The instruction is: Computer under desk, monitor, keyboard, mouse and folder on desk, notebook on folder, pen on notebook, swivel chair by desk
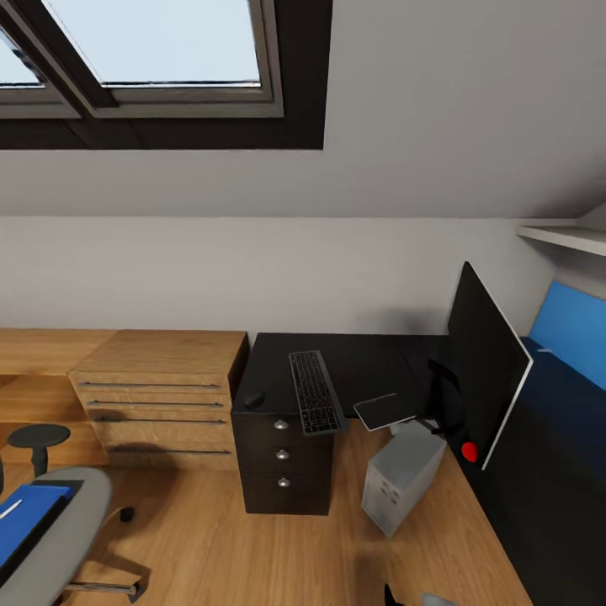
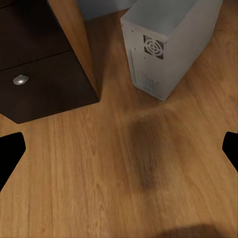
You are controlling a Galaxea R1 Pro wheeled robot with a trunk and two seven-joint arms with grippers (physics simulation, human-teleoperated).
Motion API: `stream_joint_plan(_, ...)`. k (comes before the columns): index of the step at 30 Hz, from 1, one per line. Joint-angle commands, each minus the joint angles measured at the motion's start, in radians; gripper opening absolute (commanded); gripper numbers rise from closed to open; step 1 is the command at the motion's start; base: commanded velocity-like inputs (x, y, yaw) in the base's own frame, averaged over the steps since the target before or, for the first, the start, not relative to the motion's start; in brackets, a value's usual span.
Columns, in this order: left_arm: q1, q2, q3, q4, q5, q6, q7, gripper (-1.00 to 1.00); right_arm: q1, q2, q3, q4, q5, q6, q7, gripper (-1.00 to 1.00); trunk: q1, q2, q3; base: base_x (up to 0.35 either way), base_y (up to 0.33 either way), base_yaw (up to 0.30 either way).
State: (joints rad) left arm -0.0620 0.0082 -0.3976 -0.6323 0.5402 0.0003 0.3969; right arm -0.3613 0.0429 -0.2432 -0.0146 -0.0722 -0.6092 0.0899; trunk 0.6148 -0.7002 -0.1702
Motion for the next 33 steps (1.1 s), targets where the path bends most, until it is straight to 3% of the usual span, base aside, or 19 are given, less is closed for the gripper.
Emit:
stream_joint_plan(1,-0.001,0.001,-0.006,-0.001,0.006,-0.001,0.008,1.00,-0.001,0.000,-0.005,0.001,-0.008,-0.003,0.010,1.00,-0.004,0.006,0.002,0.000,0.000,-0.011)
stream_joint_plan(25,-0.001,0.001,-0.005,-0.001,0.007,-0.001,0.010,1.00,-0.001,0.001,-0.004,-0.002,-0.007,-0.004,0.009,1.00,-0.096,0.174,0.077,0.000,0.000,-0.002)
stream_joint_plan(30,-0.001,0.002,-0.005,-0.001,0.007,-0.002,0.011,1.00,-0.002,0.000,-0.001,-0.122,-0.008,0.032,0.004,1.00,-0.115,0.209,0.092,0.000,0.000,0.000)
stream_joint_plan(33,-0.001,0.003,-0.004,-0.001,0.007,-0.002,0.012,1.00,-0.001,0.000,-0.001,-0.285,-0.008,0.155,-0.007,1.00,-0.126,0.230,0.102,0.000,0.000,0.000)
